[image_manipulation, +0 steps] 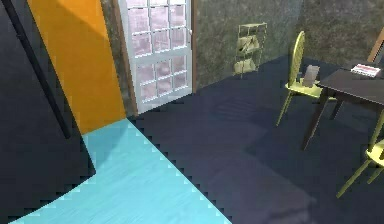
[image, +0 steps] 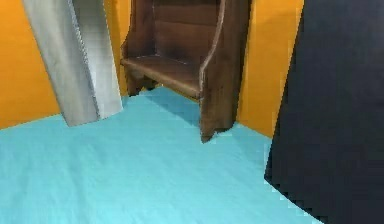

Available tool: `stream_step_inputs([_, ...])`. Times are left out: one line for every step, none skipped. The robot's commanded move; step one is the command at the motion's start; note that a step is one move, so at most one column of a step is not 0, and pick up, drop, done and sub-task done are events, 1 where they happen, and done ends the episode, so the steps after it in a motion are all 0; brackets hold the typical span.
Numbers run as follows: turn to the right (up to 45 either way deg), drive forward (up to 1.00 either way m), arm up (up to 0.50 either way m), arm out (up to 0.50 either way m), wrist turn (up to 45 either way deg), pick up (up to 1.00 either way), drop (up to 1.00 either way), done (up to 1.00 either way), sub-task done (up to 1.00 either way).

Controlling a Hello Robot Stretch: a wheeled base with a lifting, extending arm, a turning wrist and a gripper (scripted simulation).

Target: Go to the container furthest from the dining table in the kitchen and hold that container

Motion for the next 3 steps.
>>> stream_step_inputs([-6.0,0.00,0.00,0.00,0.0,0.00,0.00,0.00,0.00])
stream_step_inputs([0.0,0.55,0.00,0.00,0.0,0.00,0.00,0.00,0.00])
stream_step_inputs([-33.0,0.00,0.00,0.00,0.0,0.00,0.00,0.00,0.00])
